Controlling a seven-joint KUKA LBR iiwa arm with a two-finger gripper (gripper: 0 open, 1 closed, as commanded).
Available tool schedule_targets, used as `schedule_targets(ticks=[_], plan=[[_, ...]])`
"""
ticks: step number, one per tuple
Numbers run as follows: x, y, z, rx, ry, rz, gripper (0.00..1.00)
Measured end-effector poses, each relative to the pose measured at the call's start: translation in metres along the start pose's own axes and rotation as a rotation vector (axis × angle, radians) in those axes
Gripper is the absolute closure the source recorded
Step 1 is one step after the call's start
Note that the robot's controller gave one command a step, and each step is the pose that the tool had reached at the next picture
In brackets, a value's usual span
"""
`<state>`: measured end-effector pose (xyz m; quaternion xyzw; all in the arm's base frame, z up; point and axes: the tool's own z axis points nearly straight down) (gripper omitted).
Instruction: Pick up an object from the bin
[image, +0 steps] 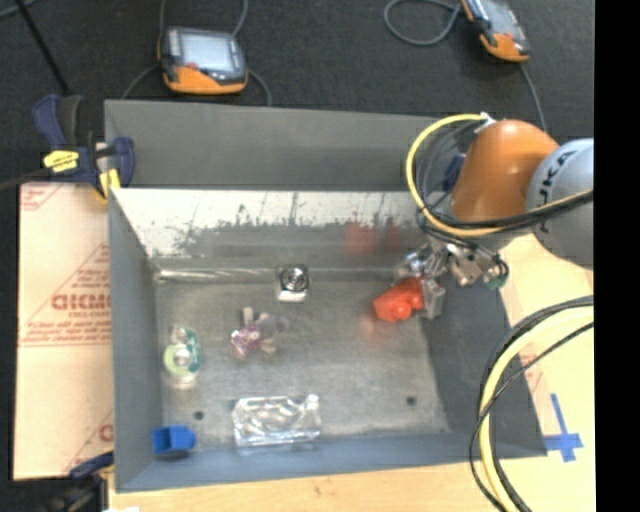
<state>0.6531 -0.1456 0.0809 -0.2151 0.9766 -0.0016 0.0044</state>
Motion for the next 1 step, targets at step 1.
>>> schedule_targets(ticks=[1], plan=[[-0.0023, -0.0028, -0.0568, 0.003, -0.001, 0.003, 1.0]])
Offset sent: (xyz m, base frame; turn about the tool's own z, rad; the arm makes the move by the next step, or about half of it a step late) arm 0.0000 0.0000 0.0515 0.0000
